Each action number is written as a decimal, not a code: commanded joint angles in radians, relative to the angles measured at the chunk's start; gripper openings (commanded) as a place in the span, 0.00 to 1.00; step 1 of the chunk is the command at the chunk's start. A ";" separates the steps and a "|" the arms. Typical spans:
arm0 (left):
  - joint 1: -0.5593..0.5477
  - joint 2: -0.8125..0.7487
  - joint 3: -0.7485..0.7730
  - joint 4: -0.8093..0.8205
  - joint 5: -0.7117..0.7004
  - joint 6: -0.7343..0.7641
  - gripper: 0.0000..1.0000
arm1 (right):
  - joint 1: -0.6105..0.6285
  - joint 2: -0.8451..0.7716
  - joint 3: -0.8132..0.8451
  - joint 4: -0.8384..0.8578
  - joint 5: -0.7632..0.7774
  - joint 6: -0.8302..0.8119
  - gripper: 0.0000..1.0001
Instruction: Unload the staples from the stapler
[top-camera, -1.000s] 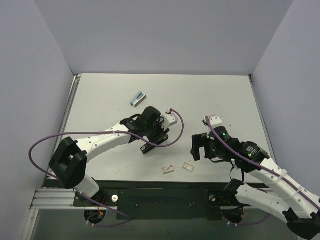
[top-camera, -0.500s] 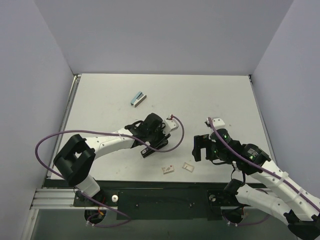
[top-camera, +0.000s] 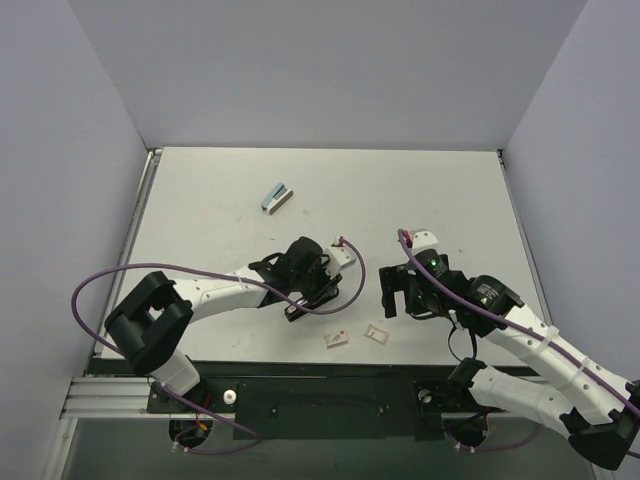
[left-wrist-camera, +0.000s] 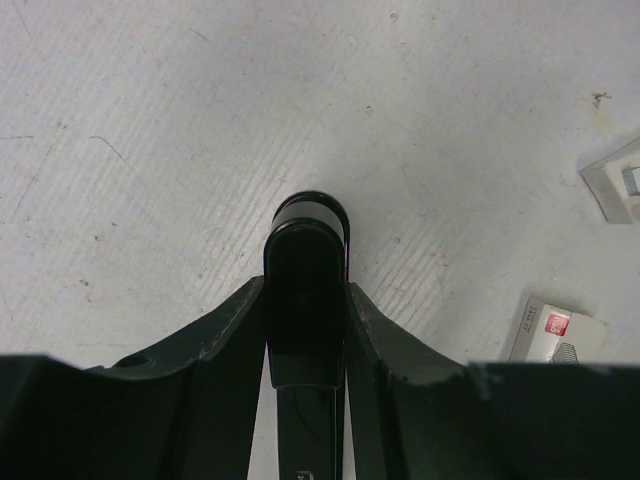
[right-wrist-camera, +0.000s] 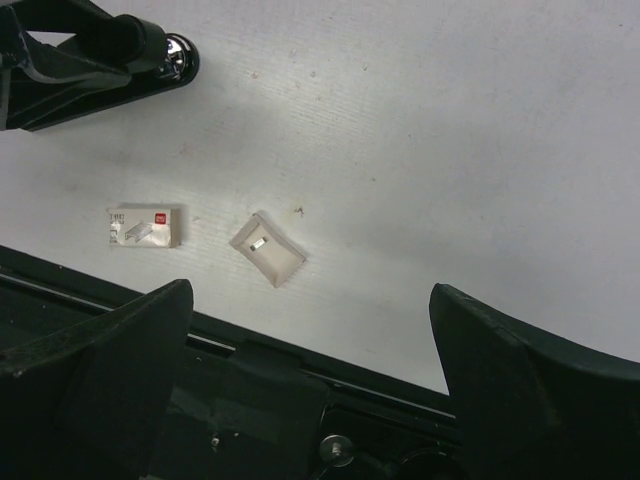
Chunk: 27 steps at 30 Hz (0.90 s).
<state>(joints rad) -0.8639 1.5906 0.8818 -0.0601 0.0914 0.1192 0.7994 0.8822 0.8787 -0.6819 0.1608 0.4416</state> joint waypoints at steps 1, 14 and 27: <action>-0.015 -0.044 -0.001 0.105 0.011 -0.021 0.47 | 0.001 0.014 0.052 -0.008 0.028 -0.040 1.00; -0.017 -0.038 -0.029 0.134 0.033 -0.021 0.58 | 0.003 0.020 0.039 0.013 -0.044 -0.061 1.00; -0.006 -0.003 -0.027 0.155 0.045 -0.019 0.56 | 0.001 0.017 0.031 0.021 -0.055 -0.064 1.00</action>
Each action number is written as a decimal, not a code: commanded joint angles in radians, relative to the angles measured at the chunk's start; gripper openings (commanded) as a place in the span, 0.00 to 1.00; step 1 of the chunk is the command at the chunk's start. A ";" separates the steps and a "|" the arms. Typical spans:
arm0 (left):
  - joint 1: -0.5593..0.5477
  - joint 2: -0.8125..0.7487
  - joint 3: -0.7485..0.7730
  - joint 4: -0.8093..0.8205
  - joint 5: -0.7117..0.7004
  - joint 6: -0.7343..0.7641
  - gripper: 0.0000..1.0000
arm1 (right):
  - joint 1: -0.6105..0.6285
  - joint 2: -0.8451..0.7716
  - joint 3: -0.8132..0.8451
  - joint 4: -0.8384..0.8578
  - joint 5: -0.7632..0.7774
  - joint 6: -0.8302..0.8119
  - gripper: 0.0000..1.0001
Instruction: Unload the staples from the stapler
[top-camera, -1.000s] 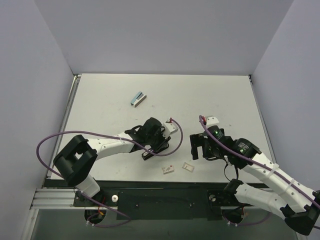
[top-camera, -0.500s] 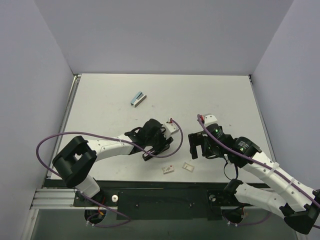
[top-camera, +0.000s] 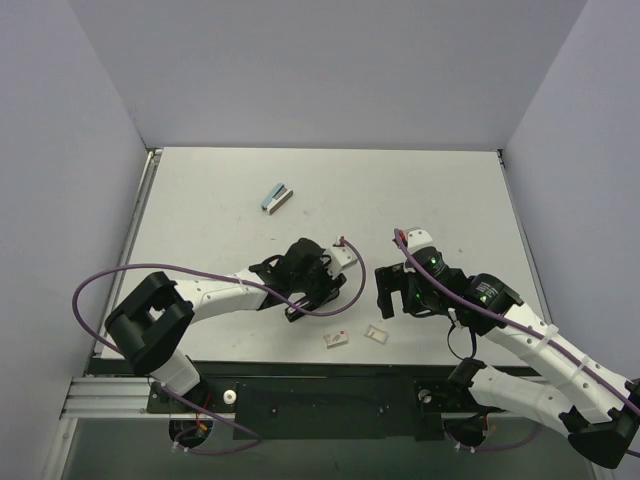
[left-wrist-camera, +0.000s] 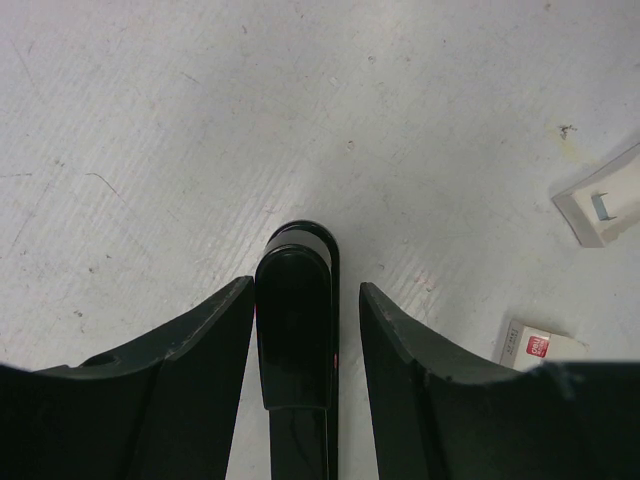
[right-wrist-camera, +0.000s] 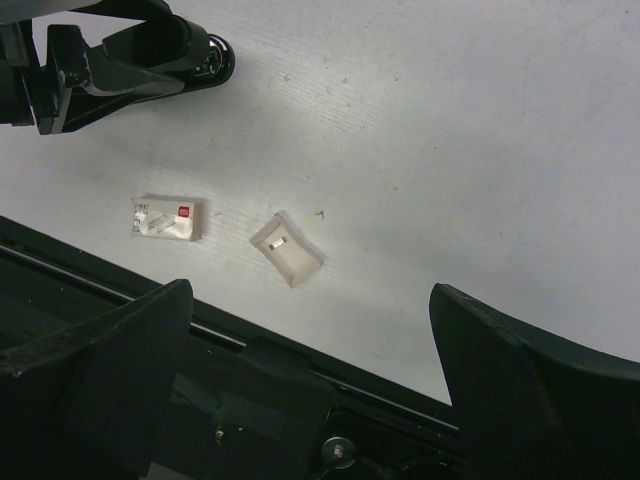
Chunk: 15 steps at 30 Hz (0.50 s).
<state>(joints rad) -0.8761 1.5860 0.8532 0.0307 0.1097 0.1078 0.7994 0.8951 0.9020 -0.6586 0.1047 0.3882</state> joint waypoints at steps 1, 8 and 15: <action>0.008 0.005 0.003 0.066 0.030 -0.010 0.56 | 0.001 0.002 0.008 -0.003 0.001 -0.011 1.00; 0.020 0.032 0.006 0.069 0.038 -0.016 0.55 | 0.001 0.001 -0.002 0.001 -0.003 -0.003 1.00; 0.026 0.052 0.012 0.066 0.047 -0.017 0.54 | 0.001 0.001 -0.003 0.005 -0.003 0.000 1.00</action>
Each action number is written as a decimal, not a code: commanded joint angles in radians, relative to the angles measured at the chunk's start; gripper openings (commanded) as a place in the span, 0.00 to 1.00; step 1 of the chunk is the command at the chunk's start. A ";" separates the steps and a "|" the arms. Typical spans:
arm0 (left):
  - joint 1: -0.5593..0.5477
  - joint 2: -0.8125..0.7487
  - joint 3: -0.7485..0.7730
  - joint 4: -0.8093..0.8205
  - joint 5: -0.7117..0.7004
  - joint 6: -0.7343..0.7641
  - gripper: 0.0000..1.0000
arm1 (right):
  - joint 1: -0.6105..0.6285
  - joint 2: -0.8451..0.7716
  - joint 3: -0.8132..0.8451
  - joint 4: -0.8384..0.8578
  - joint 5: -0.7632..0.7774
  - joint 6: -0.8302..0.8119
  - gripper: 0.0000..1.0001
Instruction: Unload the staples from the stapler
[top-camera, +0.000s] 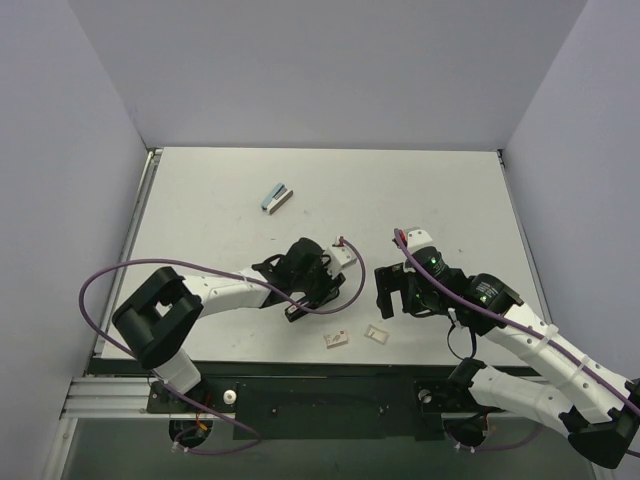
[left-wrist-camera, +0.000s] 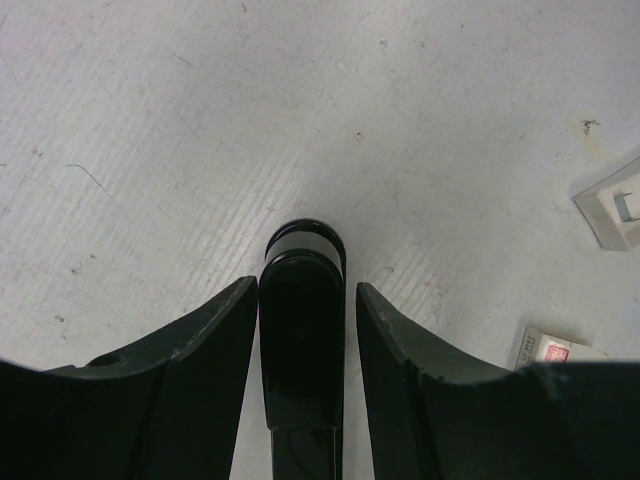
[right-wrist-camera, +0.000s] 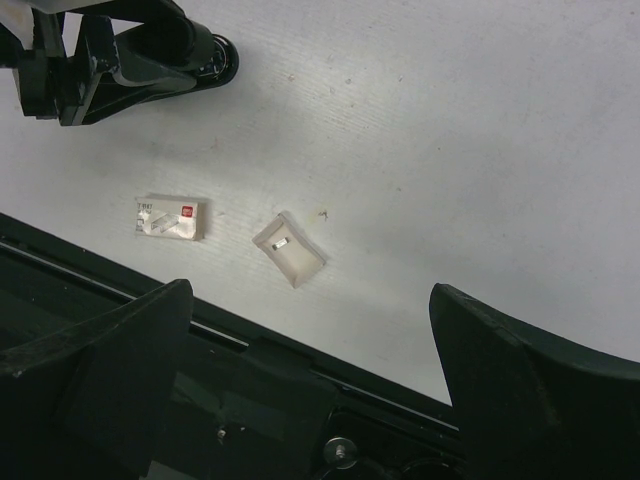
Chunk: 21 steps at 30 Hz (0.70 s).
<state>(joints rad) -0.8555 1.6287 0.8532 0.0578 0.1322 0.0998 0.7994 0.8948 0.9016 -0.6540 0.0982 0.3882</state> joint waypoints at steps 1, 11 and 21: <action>0.007 0.010 0.010 0.042 0.024 -0.011 0.52 | 0.001 0.000 -0.004 0.001 0.003 -0.002 1.00; 0.006 -0.050 0.010 0.043 0.060 -0.015 0.00 | 0.001 -0.002 -0.010 0.004 -0.002 -0.005 1.00; -0.007 -0.325 -0.017 0.062 0.213 -0.138 0.00 | 0.003 -0.017 0.036 0.008 -0.044 -0.060 1.00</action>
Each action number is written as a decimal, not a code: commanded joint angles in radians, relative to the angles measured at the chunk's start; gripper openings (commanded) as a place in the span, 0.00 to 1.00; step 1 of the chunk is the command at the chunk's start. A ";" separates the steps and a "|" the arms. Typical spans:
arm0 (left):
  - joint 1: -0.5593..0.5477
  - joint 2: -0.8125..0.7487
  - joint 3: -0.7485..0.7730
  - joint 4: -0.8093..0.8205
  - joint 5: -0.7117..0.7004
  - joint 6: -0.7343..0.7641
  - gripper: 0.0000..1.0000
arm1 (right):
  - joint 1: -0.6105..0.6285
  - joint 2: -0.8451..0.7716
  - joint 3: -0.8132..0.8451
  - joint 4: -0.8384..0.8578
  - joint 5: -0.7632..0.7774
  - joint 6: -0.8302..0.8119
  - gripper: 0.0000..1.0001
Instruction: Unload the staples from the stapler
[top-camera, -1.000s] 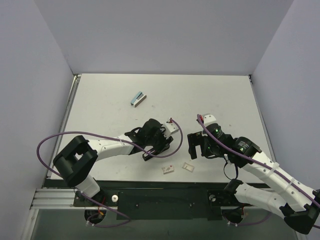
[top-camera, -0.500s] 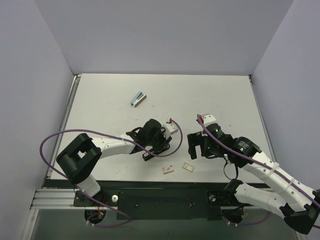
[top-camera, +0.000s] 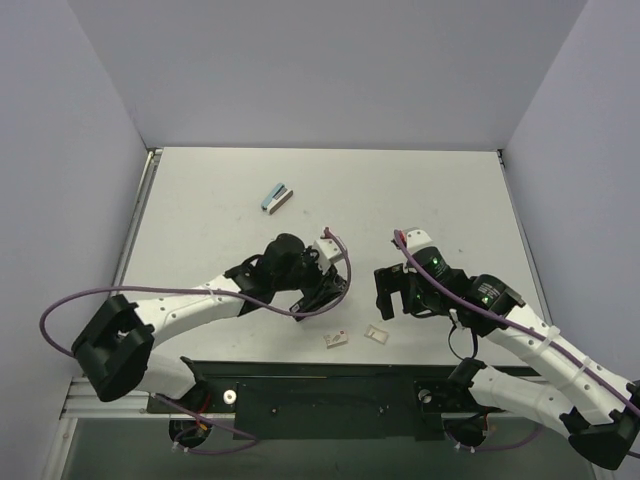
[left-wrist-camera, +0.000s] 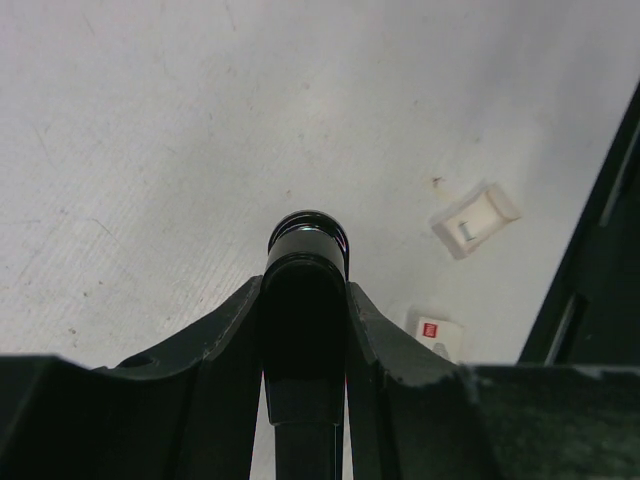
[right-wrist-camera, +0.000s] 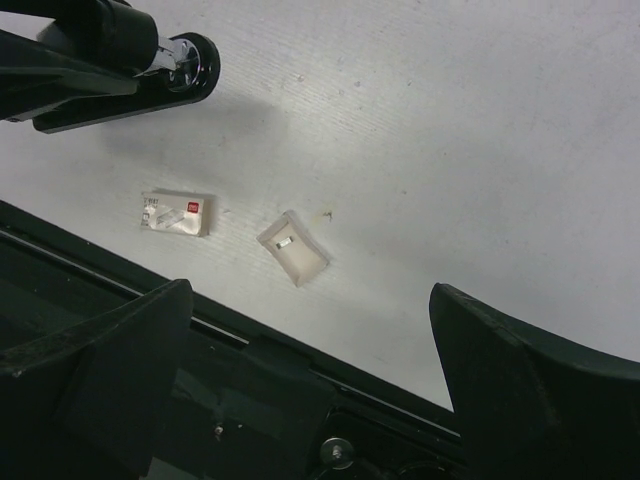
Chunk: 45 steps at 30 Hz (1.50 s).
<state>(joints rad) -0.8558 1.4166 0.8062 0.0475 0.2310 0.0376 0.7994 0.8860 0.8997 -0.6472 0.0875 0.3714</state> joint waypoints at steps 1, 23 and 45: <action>-0.006 -0.151 0.031 0.066 0.138 -0.093 0.00 | 0.003 -0.009 0.056 0.001 -0.040 -0.054 0.99; -0.009 -0.450 0.047 0.061 0.643 -0.340 0.00 | 0.081 0.050 0.318 0.047 -0.699 -0.348 0.82; -0.009 -0.501 -0.032 0.273 0.662 -0.476 0.00 | 0.181 0.091 0.281 0.169 -0.703 -0.327 0.54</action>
<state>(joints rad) -0.8623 0.9516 0.7666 0.1928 0.8726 -0.4011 0.9695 0.9863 1.1858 -0.5327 -0.5953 0.0368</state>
